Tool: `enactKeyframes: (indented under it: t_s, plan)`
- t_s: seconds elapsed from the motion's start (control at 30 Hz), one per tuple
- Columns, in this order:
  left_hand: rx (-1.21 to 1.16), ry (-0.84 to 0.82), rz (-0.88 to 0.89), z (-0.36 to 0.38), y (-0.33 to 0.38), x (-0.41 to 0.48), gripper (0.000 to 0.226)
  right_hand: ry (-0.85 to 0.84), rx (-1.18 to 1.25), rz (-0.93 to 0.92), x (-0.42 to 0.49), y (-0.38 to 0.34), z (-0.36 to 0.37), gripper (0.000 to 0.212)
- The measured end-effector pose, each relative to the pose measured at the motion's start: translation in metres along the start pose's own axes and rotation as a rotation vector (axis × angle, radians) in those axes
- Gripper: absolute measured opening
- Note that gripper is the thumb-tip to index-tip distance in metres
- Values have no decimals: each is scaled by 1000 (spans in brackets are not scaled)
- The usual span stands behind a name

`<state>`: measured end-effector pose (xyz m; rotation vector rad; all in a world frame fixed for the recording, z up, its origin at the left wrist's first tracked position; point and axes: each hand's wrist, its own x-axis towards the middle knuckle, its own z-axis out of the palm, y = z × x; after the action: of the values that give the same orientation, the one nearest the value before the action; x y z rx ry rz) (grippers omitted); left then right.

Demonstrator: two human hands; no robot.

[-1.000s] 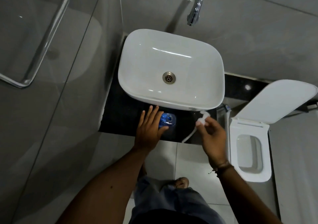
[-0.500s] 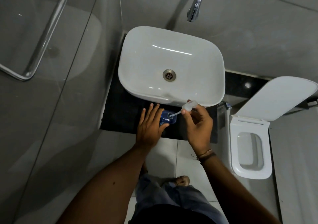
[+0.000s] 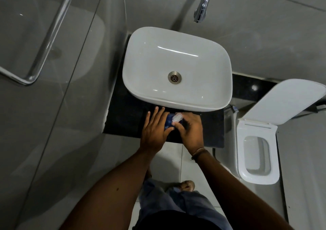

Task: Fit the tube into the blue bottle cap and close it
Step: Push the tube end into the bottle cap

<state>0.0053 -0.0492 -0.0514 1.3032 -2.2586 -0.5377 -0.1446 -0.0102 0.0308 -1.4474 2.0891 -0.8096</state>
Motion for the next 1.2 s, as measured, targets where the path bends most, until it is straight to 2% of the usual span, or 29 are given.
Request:
enactKeyframes:
  t_s: [0.13,0.17,0.23,0.33,0.37,0.47,0.5,0.57,0.67,0.77,0.83,0.93,0.97,1.03,1.13,1.2]
  plan:
    - [6,-15,1,-2,0,0,60,52,44,69,-4,-2,3,23]
    - [8,-21,0,-3,1,0,59,69,59,97,-5,-2,3,28]
    - [-5,-30,-4,-4,1,0,59,68,109,126,-8,2,1,45]
    - [-17,-53,-9,-6,1,1,68,-70,188,84,-12,7,1,82]
    - [-18,-57,-9,-6,1,1,72,-88,167,76,-13,7,2,83]
    - [-15,-58,-7,-5,1,1,70,34,126,85,-14,7,-1,50]
    - [-12,-56,-11,-4,0,1,66,65,133,90,-13,8,-3,46]
    - [-4,-55,-12,-3,0,1,63,40,151,63,-11,9,-5,47]
    - [6,-44,-1,-3,-1,1,63,-64,128,23,-8,9,-4,62]
    - [11,-23,-13,-4,1,2,63,56,107,49,-7,10,-4,43]
    - [3,-21,-16,-5,2,2,63,83,123,57,-7,12,-8,46]
    - [16,-38,-8,-5,2,2,63,-83,191,-19,-3,11,-11,70]
    - [20,-41,-15,-5,2,2,64,-135,210,-27,0,8,-11,71]
    - [24,-33,-27,-5,3,2,65,-175,213,-32,6,4,-10,61]
    - [22,-9,-19,-2,1,1,64,-140,179,-37,10,1,-8,40]
    - [25,-5,-20,0,0,1,63,-108,173,-21,10,0,-7,33]
